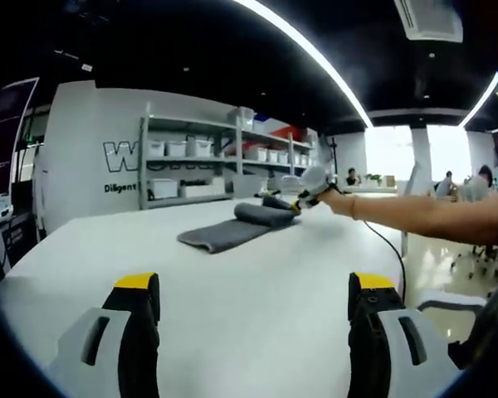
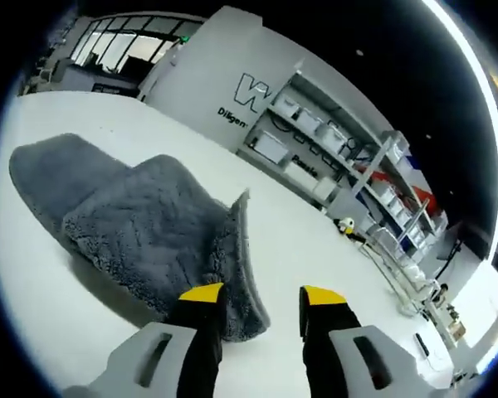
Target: Open the folded towel by lifting each exposed corner and separating the folded layers until the towel lies flat within the target outline without major curled edges
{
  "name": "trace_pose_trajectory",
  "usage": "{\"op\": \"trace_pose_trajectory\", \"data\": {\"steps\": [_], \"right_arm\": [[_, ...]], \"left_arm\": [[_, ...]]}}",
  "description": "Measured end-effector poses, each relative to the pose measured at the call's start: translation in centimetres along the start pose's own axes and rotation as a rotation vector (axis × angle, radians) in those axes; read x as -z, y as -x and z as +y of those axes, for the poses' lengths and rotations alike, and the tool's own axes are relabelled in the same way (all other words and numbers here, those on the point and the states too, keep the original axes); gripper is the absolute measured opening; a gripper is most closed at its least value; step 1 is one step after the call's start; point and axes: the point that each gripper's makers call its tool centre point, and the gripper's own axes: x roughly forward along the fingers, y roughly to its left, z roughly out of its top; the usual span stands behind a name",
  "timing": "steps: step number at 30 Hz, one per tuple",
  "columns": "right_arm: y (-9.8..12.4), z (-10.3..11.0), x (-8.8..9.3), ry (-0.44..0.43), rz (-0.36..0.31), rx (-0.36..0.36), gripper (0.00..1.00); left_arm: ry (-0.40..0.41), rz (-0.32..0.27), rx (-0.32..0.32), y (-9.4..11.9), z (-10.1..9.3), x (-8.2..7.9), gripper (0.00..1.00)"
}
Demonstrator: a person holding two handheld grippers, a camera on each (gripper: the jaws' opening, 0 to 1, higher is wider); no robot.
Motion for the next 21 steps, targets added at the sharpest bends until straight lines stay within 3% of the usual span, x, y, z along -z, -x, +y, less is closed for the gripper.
{"op": "trace_pose_trajectory", "data": {"steps": [4,9,14,17,21], "right_arm": [[1.1,-0.6,-0.4,0.033,-0.011,0.008,0.56],[3.0,-1.9,-1.7,0.012,-0.049,0.004,0.8],[4.9,-2.5,-2.0,0.006,-0.064,-0.026,0.92],[6.0,-1.9,-1.5,-0.032,-0.061,-0.093,0.99],[7.0,-1.1,-0.3,-0.034,-0.029,-0.164,0.99]], "left_arm": [[0.008,-0.029,0.003,-0.2,-0.2,-0.6,0.92],[0.007,-0.023,0.011,-0.5,-0.5,-0.4,0.92],[0.013,-0.031,0.02,-0.7,-0.7,-0.7,0.92],[0.011,-0.035,0.021,-0.9,-0.6,-1.0,0.92],[0.011,-0.035,0.023,-1.1,-0.6,-1.1,0.92]]}}
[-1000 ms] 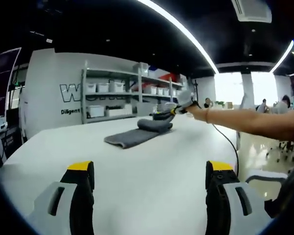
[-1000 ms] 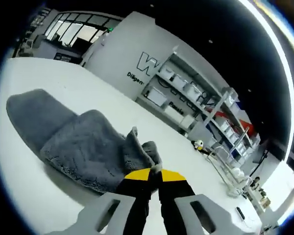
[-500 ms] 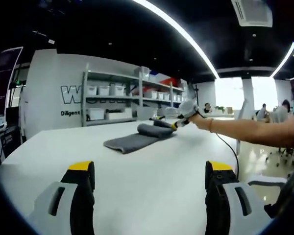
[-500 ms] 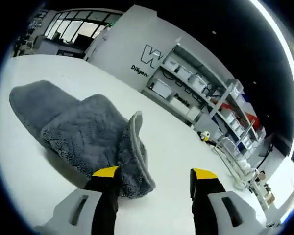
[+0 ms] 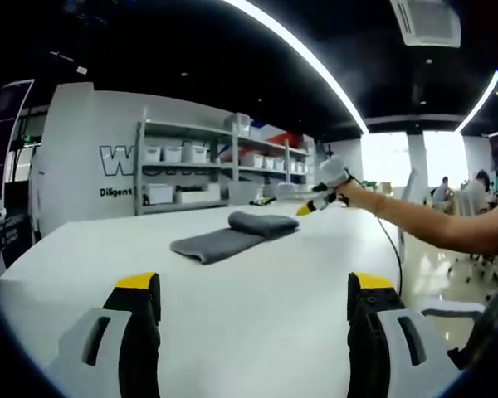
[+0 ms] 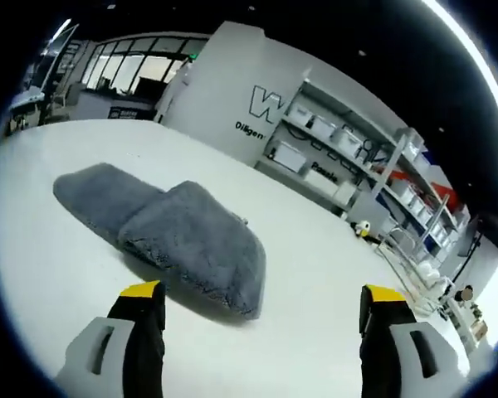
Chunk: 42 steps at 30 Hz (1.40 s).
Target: Open the folded towel by lifting each exposed corner and separating the folded layers until the towel lies flat within the target outline without major curled edges
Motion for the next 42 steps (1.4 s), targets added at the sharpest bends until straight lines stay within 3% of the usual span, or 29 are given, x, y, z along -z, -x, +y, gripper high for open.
{"op": "trace_pose_trajectory", "data": {"steps": [6,9,14,18,24,27,29,33,35,42], "right_arm": [[1.9,2.6,1.4,-0.045,-0.008,-0.102,0.99],[3.2,4.6,2.9,-0.136,0.058,-0.161,0.99],[4.7,6.3,3.3,-0.151,0.061,-0.195,0.99],[6.1,7.9,2.6,-0.208,-0.009,-0.229,0.99],[8.2,9.9,4.0,-0.18,0.028,-0.241,0.99],[8.9,10.0,3.5,-0.213,-0.017,-0.254,0.99],[9.7,10.3,3.2,-0.192,-0.048,-0.263,0.99],[11.1,10.8,3.4,-0.183,-0.059,-0.279,0.99],[11.8,11.1,3.3,-0.173,-0.079,-0.291,0.99],[13.8,12.5,2.8,-0.152,-0.163,-0.346,0.99]], "left_arm": [[-0.014,0.006,0.002,-0.7,0.2,-0.3,0.91],[-0.002,0.004,0.012,-0.9,0.1,-0.5,0.91],[-0.013,0.015,0.01,-1.9,0.3,-0.6,0.91],[-0.008,0.021,0.017,-2.9,0.3,-0.5,0.91],[-0.009,0.049,0.011,-4.5,1.0,-0.3,0.9],[-0.003,0.06,0.003,-5.6,1.5,-0.4,0.89],[0.001,0.077,-0.007,-7.4,2.2,-0.6,0.89],[-0.001,0.116,-0.004,-10.1,2.5,-0.4,0.89],[-0.041,0.175,-0.011,-11.4,2.9,0.4,0.89],[-0.034,0.239,-0.046,-14.9,4.8,1.8,0.85]]}}
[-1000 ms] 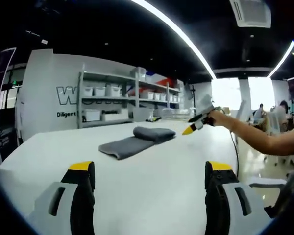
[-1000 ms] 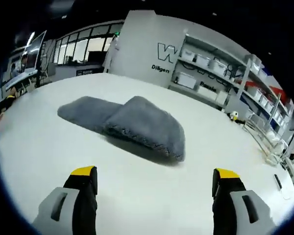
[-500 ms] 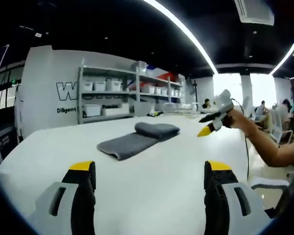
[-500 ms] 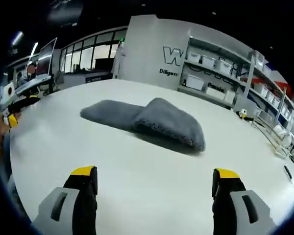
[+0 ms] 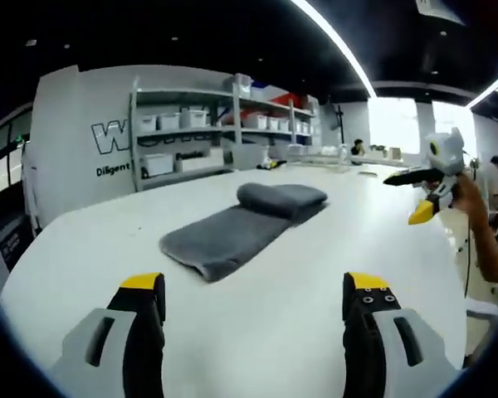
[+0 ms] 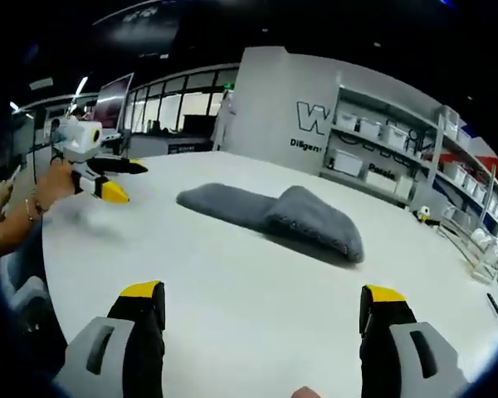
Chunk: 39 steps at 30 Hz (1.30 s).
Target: Open the folded towel by lifting each exposed corner and separating the folded layers until the towel lies flat within the target outline without major curled edges
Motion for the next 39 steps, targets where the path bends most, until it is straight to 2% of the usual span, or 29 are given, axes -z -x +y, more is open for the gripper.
{"op": "trace_pose_trajectory", "data": {"steps": [3,5,9,14,17,20,26,28,32,33,35,37,39], "right_arm": [[0.6,0.5,0.2,0.013,-0.002,-0.012,0.99],[1.3,0.7,0.5,0.015,-0.008,-0.017,0.99],[2.0,1.1,0.6,0.008,-0.023,-0.027,0.99],[3.2,1.6,0.7,0.018,-0.042,-0.028,0.99],[3.6,1.6,1.1,0.02,-0.041,-0.031,0.99],[3.8,1.4,1.6,0.019,-0.025,-0.026,0.99],[4.5,1.7,1.7,-0.014,-0.051,-0.04,0.99],[4.7,1.7,1.8,-0.012,-0.052,-0.034,0.99],[4.9,1.4,1.9,-0.022,-0.056,-0.029,0.99],[4.9,1.3,2.0,-0.021,-0.053,-0.026,0.99],[5.0,1.1,2.1,-0.018,-0.048,-0.02,0.99],[5.0,1.1,2.2,-0.013,-0.044,-0.02,0.99],[5.0,1.0,2.3,-0.013,-0.041,-0.019,0.99]], "left_arm": [[0.018,0.016,-0.019,-0.9,0.9,0.4,0.83],[-0.003,0.052,-0.024,-1.9,1.4,1.1,0.83],[-0.002,0.066,-0.023,-3.5,1.7,1.6,0.82],[0.04,0.076,-0.018,-5.2,2.2,2.2,0.76],[0.01,0.114,-0.032,-5.9,2.5,2.9,0.75],[0.008,0.116,-0.038,-6.4,2.5,2.9,0.73],[0.039,0.128,-0.033,-7.6,3.0,2.8,0.63],[0.036,0.129,-0.036,-7.9,3.1,2.8,0.59],[0.054,0.159,-0.029,-8.5,3.2,3.6,0.42],[0.072,0.138,-0.013,-8.7,3.0,3.5,0.39],[0.064,0.148,-0.044,-8.7,3.6,3.6,0.32],[0.07,0.149,-0.048,-8.8,3.8,3.7,0.27],[0.068,0.142,-0.049,-8.9,4.0,3.7,0.18]]}}
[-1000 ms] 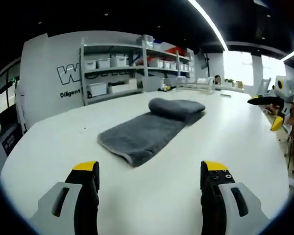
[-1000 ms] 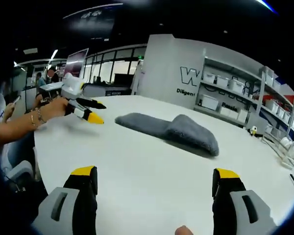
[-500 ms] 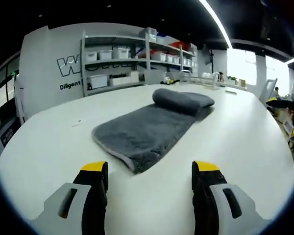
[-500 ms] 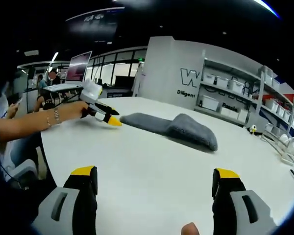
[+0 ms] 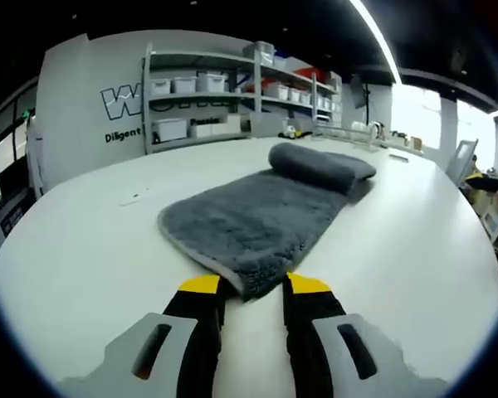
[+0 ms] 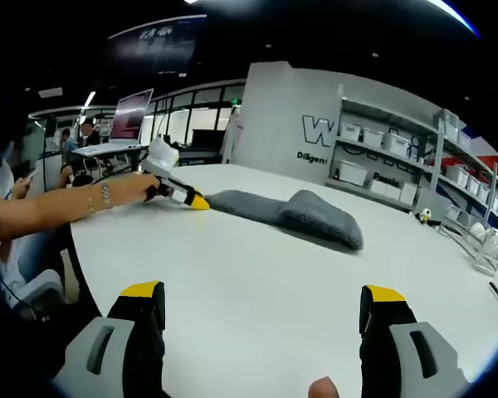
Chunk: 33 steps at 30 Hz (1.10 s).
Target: Open the folded towel by lifting each exposed corner and separating the folded layers until the towel lies flat within the target outline without major curled edges
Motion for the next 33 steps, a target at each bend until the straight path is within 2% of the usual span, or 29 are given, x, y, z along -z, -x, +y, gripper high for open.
{"op": "trace_pose_trajectory", "data": {"steps": [7,11,18,24,29,33], "right_arm": [[0.0,0.3,-0.1,-0.004,-0.003,-0.007,0.99],[-0.2,1.5,-0.7,0.009,-0.008,-0.043,0.99],[-0.3,1.3,-0.9,0.04,-0.003,-0.035,0.99],[-0.5,0.9,-0.8,0.041,0.009,-0.024,0.99],[-1.0,0.9,-0.8,0.043,0.015,-0.025,0.99],[-1.1,1.9,-1.2,0.047,0.009,-0.055,0.99]], "left_arm": [[-0.015,-0.026,0.005,-0.1,0.0,-0.2,0.06],[-0.036,-0.031,-0.003,0.2,0.2,-0.7,0.05],[-0.033,-0.023,-0.001,0.9,0.9,-1.0,0.04],[-0.058,-0.009,-0.006,2.5,1.3,-1.0,0.04],[-0.068,-0.006,-0.037,4.0,3.0,-1.1,0.04],[-0.063,0.009,-0.055,4.9,4.2,-0.7,0.04]]}}
